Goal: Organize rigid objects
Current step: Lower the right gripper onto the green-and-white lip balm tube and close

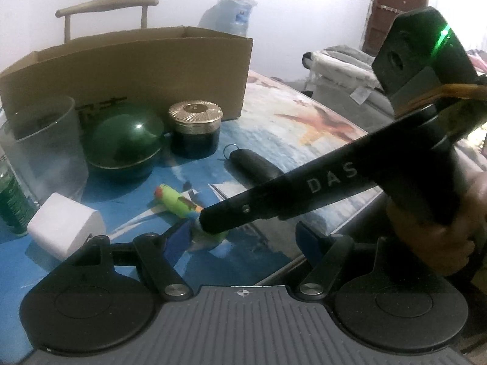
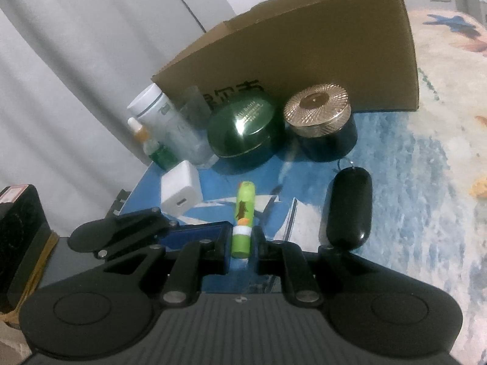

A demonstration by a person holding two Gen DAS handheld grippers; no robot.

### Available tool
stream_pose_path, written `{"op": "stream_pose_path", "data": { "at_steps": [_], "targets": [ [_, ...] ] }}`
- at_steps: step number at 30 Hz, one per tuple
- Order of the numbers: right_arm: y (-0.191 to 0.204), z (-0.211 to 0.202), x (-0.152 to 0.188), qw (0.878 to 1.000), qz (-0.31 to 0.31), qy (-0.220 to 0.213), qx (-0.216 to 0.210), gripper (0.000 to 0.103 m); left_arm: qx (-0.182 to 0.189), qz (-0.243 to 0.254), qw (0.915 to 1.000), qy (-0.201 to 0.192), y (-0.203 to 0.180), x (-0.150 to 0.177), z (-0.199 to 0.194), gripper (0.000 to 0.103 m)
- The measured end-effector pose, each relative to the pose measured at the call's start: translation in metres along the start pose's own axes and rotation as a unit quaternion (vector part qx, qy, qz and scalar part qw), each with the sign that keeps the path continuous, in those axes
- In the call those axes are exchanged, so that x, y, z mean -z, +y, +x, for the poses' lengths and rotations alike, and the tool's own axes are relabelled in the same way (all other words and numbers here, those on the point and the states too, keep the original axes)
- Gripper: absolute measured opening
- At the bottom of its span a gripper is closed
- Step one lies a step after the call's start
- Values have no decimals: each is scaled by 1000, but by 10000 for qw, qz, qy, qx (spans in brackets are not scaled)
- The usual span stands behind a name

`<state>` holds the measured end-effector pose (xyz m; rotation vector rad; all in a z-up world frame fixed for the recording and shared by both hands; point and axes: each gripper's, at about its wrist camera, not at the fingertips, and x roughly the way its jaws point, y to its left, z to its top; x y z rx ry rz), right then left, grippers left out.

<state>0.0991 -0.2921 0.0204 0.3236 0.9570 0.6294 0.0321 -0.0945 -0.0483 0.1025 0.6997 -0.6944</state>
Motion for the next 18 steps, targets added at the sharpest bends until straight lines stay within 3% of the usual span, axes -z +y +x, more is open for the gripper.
{"op": "stream_pose_path", "data": {
  "at_steps": [5,18],
  "targets": [
    [4,-4,-3,9997,-111,-140,139,16,-226,13,9997,-23,5,-2,-1,75],
    [17,14,-7,9987,-434,134,240,17,-431,201,9989,-18,7,-3,5,70]
  ]
}}
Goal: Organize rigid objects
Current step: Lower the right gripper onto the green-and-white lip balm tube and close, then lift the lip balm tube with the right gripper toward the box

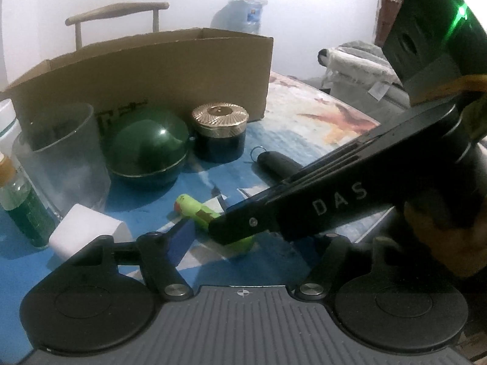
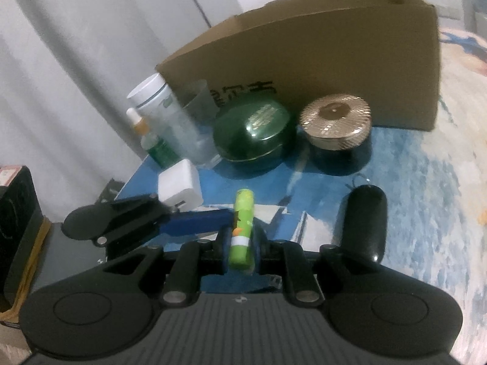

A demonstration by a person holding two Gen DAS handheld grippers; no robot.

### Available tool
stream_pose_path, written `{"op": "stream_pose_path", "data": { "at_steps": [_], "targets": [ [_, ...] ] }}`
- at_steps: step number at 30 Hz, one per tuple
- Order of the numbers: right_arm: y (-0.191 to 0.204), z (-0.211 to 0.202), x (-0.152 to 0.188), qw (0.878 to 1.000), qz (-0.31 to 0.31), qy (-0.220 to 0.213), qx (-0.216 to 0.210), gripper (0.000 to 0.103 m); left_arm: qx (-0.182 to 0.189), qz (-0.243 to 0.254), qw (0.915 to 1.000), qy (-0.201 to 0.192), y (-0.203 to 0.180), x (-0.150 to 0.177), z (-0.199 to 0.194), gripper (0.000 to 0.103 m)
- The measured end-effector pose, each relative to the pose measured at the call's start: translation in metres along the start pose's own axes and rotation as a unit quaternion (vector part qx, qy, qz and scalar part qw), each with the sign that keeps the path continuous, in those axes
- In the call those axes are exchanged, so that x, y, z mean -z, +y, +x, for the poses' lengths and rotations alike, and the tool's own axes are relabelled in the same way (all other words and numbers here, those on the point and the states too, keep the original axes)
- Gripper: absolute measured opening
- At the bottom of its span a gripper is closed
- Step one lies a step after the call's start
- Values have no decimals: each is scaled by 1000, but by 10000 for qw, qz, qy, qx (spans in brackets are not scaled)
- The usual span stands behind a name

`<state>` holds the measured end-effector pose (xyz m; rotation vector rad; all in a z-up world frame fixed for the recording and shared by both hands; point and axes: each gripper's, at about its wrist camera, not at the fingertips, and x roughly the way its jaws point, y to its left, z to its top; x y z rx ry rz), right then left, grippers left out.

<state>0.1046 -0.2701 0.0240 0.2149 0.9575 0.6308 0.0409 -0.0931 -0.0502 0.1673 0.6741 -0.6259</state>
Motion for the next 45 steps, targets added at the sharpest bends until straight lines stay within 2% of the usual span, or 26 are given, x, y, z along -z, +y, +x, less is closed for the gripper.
{"op": "stream_pose_path", "data": {
  "at_steps": [7,13,21,34,41,45],
  "targets": [
    [7,3,-7,9994,-250,224,76,20,-144,82,9998,-73,-4,2,0,66],
    [4,7,-14,9988,-235,424,-87,21,-216,13,9997,-96,-1,1,1,63],
    [7,6,-8,9994,-249,222,34,21,-381,-122,9991,-142,1,0,-1,49],
    [3,-5,-1,10000,-69,-41,-43,21,-308,-114,9993,-174,0,0,-2,44],
    [2,-5,-2,10000,53,-35,-7,21,-328,-121,9993,-154,-1,-1,-1,43],
    [-2,-7,-2,9997,254,-45,38,21,-288,-122,9994,-151,-1,-1,-1,39]
  ]
}}
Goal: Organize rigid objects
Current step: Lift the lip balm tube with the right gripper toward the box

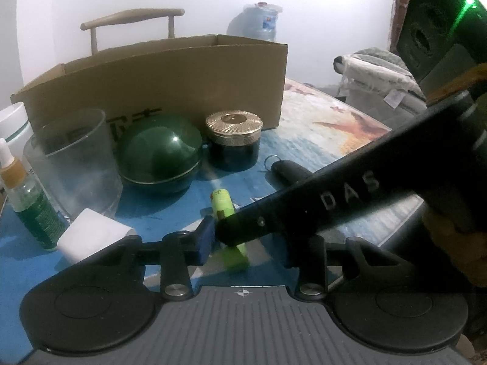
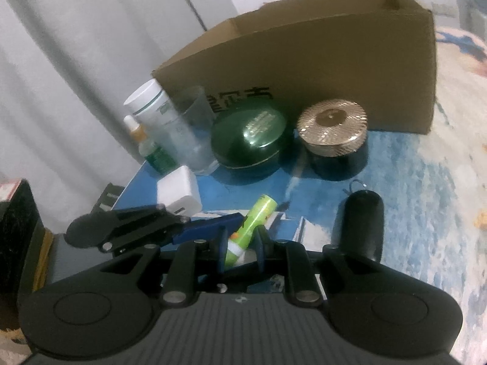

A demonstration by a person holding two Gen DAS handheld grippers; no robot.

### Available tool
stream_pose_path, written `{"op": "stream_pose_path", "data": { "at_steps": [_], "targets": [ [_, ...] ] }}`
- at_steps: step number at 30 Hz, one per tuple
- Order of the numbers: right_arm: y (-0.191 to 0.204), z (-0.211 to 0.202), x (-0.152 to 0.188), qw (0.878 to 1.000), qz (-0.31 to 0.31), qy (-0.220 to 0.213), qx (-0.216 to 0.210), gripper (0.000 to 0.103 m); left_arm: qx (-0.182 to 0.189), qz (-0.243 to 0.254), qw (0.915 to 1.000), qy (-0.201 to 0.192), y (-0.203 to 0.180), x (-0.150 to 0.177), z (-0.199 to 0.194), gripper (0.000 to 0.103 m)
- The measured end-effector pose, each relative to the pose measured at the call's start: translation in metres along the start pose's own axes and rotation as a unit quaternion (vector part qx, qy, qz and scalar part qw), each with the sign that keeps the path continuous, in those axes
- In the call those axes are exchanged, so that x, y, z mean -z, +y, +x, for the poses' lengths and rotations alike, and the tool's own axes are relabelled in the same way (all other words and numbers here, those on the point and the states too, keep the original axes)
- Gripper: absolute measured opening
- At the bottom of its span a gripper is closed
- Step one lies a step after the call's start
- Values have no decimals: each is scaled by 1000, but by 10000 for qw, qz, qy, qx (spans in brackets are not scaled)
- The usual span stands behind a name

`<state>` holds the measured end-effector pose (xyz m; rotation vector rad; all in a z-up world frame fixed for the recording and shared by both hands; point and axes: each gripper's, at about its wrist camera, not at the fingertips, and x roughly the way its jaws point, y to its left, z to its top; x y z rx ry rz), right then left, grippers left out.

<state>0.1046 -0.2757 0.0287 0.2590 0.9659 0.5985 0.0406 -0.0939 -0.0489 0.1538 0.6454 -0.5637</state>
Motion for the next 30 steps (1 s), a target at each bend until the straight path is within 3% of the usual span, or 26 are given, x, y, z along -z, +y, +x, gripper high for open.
{"op": "stream_pose_path", "data": {
  "at_steps": [8,21,30],
  "targets": [
    [-5,1,-1,9998,171,32,77,21,67,17,10000,-5,0,1,0,36],
    [10,8,-6,9983,-243,207,496,21,182,31,9996,225,2,-7,2,40],
    [15,7,-3,9971,-337,100,675,21,41,116,9996,273,-4,-8,4,38]
  ]
}}
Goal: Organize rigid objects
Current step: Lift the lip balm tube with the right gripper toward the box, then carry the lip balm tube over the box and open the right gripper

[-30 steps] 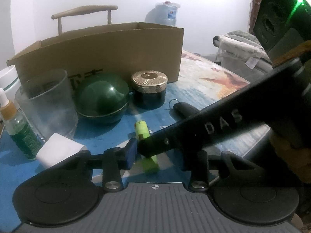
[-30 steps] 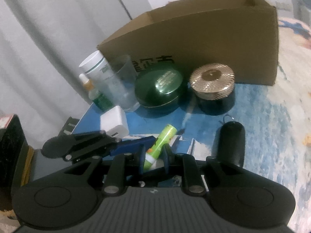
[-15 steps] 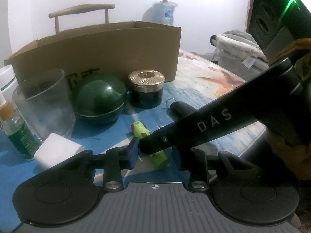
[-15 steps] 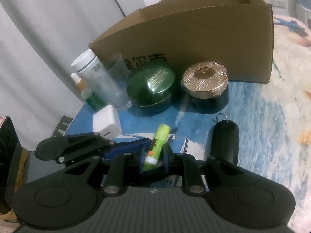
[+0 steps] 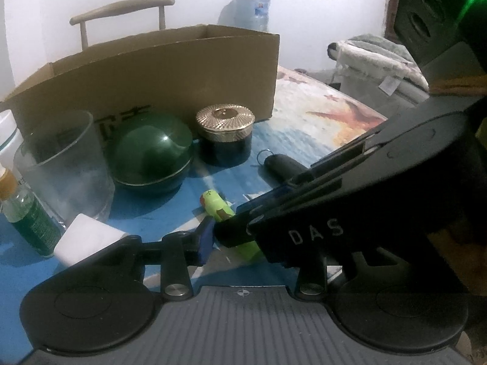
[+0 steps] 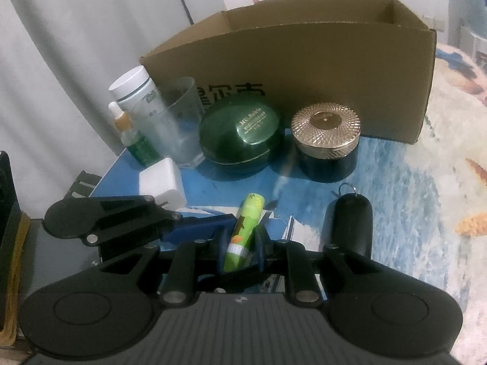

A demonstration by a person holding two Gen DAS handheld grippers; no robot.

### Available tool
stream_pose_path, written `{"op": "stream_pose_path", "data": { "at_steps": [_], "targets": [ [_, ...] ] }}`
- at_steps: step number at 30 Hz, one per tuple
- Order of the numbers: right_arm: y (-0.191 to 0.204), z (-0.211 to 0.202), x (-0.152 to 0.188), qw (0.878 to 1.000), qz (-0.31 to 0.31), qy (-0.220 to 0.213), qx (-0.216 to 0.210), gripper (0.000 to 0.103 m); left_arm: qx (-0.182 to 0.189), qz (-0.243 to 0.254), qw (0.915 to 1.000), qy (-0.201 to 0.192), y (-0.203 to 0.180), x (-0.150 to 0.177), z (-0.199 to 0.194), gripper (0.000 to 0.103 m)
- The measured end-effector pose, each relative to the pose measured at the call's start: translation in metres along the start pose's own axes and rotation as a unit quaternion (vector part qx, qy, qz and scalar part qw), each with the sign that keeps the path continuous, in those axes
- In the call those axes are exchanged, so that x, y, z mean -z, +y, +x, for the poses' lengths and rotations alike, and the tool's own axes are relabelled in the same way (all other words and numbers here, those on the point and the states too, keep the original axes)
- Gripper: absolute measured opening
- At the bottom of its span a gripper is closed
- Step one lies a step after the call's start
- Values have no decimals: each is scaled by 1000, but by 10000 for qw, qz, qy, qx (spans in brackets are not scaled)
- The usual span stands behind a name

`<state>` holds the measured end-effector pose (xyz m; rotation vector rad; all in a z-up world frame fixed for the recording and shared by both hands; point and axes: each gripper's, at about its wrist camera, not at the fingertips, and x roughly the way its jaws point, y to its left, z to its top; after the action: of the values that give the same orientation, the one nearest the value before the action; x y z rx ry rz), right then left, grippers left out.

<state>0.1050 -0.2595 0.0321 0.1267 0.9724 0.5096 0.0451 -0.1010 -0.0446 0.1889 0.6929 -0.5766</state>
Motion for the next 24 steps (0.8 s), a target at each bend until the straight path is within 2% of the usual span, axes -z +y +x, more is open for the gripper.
{"op": "stream_pose_path", "data": {
  "at_steps": [12,24],
  "targets": [
    [2,-8,1,9997,97,-210,-23,21,-79,-12,9997,-229,-1,0,-8,37],
    [16,-52,-2,9965,-36,-835,-76,20,-248,136,9959,-856,-14,-13,-47,37]
  ]
}}
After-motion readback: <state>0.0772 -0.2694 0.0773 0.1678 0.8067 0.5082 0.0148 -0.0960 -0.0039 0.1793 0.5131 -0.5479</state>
